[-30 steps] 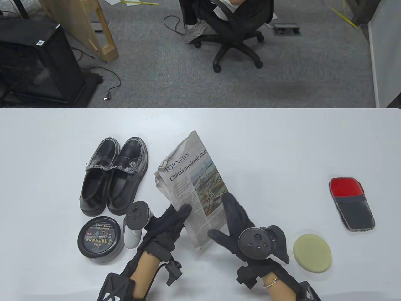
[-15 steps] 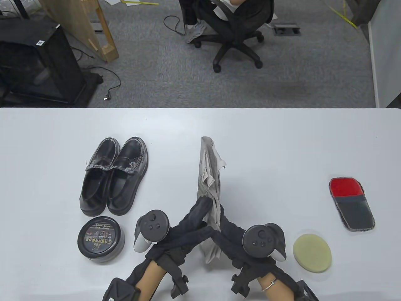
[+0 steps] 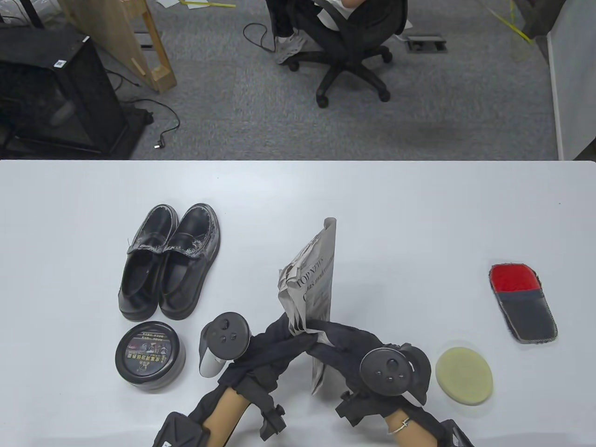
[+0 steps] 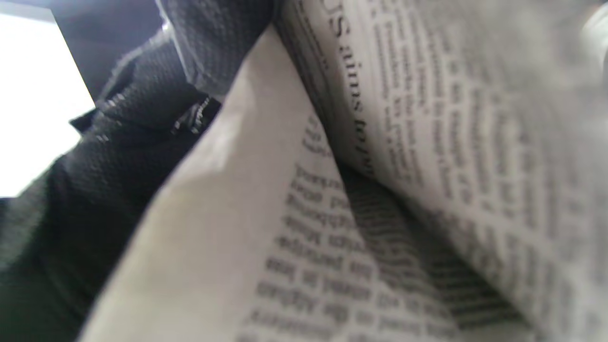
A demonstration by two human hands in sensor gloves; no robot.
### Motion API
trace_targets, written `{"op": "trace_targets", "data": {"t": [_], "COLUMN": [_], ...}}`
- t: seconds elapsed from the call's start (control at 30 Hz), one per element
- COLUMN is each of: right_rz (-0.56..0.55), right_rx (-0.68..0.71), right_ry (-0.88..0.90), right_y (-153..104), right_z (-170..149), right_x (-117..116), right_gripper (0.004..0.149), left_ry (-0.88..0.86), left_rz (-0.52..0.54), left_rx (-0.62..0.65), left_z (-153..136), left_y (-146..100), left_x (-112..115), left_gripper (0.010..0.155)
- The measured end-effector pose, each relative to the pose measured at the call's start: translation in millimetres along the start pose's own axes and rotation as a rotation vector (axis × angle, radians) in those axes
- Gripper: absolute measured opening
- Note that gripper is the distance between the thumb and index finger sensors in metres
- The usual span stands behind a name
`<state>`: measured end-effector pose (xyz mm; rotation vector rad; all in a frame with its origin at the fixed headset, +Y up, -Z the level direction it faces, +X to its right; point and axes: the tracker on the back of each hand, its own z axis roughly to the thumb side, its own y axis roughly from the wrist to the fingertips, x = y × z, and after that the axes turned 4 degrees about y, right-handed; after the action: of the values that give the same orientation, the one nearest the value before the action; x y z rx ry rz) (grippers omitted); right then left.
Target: Dip and apply leather care cream with polishing sponge on shoes
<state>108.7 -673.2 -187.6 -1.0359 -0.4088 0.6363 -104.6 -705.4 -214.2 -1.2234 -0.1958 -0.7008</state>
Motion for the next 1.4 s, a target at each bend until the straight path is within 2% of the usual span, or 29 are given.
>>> {"op": "trace_targets", "data": {"t": [0.13,0.2,0.37,0.4,0.47,0.6,0.63,0.7,0.8,0.87,1.03,1.17,1.4], "right_rz": [-0.077,-0.181,-0.403,-0.419,-0.442,-0.481,-0.461,-0.378,-0.364,-0.375,-0.456,-0.472,-0.504], "right_rx": [-0.033,-0.085,-0.234,-0.263,-0.315,-0.334,-0.321,-0.306,-0.328,-0.338,-0.319,-0.304,-0.346], "right_ry": [0.017,-0.003,-0.188,-0.212,-0.236,-0.384,-0.419,-0.390,-0.289,-0.286,-0.411,-0.356,-0.358], "right_y": [0.0,-1.0,-3.6,-4.4,-6.3,-8.8,-8.4,-7.8,-9.5,-10.7,-10.9,-10.9,-10.6], "right_z": [-8.2,-15.5,-46.6,-53.9,-67.9,-79.0,-80.2,-83.6,-91.0,-94.3,-90.3,-87.1,-91.6], "right_x": [21.6,36.9,71.6,76.1,82.6,89.7,91.1,93.4,97.3,97.6,92.9,91.8,92.6], "right_gripper": [0.040,0.040,0.040,0.042,0.051,0.043,0.042,0.041,0.039,0.039,0.040,0.044,0.039], "left_ry": [-0.071,-0.107,-0.128,-0.123,-0.110,-0.080,-0.079,-0.069,-0.045,-0.030,-0.001,-0.016,-0.077], "left_rz": [0.047,0.101,0.210,0.216,0.208,0.191,0.181,0.192,0.235,0.260,0.296,0.333,0.343], "left_rx": [-0.009,-0.040,-0.126,-0.141,-0.167,-0.235,-0.249,-0.287,-0.349,-0.372,-0.380,-0.384,-0.358], "left_z": [-4.9,-8.7,-18.3,-19.2,-20.9,-25.6,-27.9,-32.0,-36.9,-37.7,-37.1,-38.7,-40.5], "left_y": [-4.9,-8.4,-17.4,-18.6,-20.9,-25.6,-26.6,-27.0,-27.6,-28.0,-30.0,-32.7,-32.7], "left_x": [-13.8,-24.0,-50.0,-53.7,-61.7,-71.6,-72.9,-75.1,-76.7,-77.3,-79.3,-82.4,-83.5], "left_gripper": [0.054,0.051,0.051,0.051,0.052,0.053,0.053,0.051,0.048,0.047,0.047,0.048,0.049]}}
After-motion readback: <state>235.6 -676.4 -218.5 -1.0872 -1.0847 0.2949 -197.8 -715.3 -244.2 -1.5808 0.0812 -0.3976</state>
